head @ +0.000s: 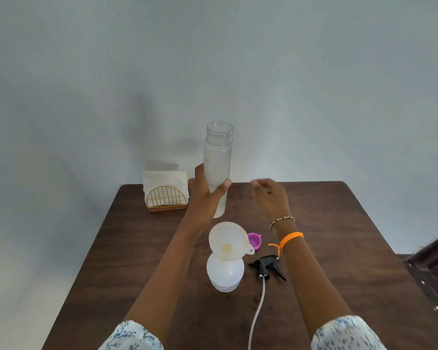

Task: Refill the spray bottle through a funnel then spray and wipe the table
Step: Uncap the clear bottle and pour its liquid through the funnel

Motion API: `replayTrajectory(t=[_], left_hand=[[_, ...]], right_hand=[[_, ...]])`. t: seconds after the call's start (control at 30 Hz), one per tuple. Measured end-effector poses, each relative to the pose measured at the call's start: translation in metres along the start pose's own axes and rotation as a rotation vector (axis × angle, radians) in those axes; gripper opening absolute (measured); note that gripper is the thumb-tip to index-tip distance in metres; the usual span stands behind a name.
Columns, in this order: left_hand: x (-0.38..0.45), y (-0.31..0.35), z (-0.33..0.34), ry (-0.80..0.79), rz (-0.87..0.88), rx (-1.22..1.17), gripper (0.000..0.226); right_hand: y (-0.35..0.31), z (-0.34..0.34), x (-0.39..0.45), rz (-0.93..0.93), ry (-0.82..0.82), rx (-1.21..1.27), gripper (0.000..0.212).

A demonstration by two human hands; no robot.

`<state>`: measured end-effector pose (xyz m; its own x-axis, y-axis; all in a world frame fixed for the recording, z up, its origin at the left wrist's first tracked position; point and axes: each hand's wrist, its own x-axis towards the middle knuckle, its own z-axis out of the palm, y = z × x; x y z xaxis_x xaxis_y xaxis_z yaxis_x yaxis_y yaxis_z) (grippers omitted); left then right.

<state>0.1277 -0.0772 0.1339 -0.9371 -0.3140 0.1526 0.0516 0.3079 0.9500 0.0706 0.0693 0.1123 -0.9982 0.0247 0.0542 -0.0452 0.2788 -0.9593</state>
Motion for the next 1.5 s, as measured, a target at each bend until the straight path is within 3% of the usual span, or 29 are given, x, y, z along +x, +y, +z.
replayTrajectory(t=[0.03, 0.1, 0.2, 0.3, 0.4, 0.63, 0.77, 1.07, 1.2, 1.5], left_hand=[[0.001, -0.001, 0.000, -0.001, 0.014, -0.001, 0.061], [0.002, 0.002, 0.001, -0.011, 0.035, -0.015, 0.065], [0.003, 0.010, 0.004, -0.030, 0.049, -0.078, 0.058], [0.001, 0.019, 0.006, -0.047, 0.078, -0.060, 0.054], [0.000, 0.023, 0.007, -0.076, 0.118, -0.045, 0.050], [-0.007, 0.024, -0.003, -0.167, 0.148, -0.031, 0.066], [-0.028, -0.001, -0.017, -0.221, 0.056, 0.053, 0.078], [-0.072, -0.043, -0.014, -0.381, -0.129, 0.154, 0.099], [-0.084, -0.053, -0.005, -0.363, -0.124, 0.127, 0.105], [-0.090, -0.067, 0.008, -0.211, -0.161, 0.105, 0.101]], right_hand=[[-0.022, -0.003, -0.005, -0.074, -0.014, 0.096, 0.003], [-0.060, -0.008, -0.015, -0.209, -0.100, 0.201, 0.019], [-0.093, -0.008, -0.026, -0.326, -0.230, 0.166, 0.044], [-0.100, -0.003, -0.028, -0.355, -0.211, 0.081, 0.056], [-0.104, 0.000, -0.028, -0.350, -0.160, 0.110, 0.050], [-0.114, -0.012, -0.038, -0.386, -0.024, 0.165, 0.042], [-0.108, -0.027, -0.053, -0.415, -0.012, 0.208, 0.038], [-0.052, -0.039, -0.081, -0.353, -0.023, 0.025, 0.045], [-0.027, -0.040, -0.091, -0.351, -0.016, -0.042, 0.038], [0.021, -0.036, -0.108, -0.312, -0.069, -0.180, 0.059]])
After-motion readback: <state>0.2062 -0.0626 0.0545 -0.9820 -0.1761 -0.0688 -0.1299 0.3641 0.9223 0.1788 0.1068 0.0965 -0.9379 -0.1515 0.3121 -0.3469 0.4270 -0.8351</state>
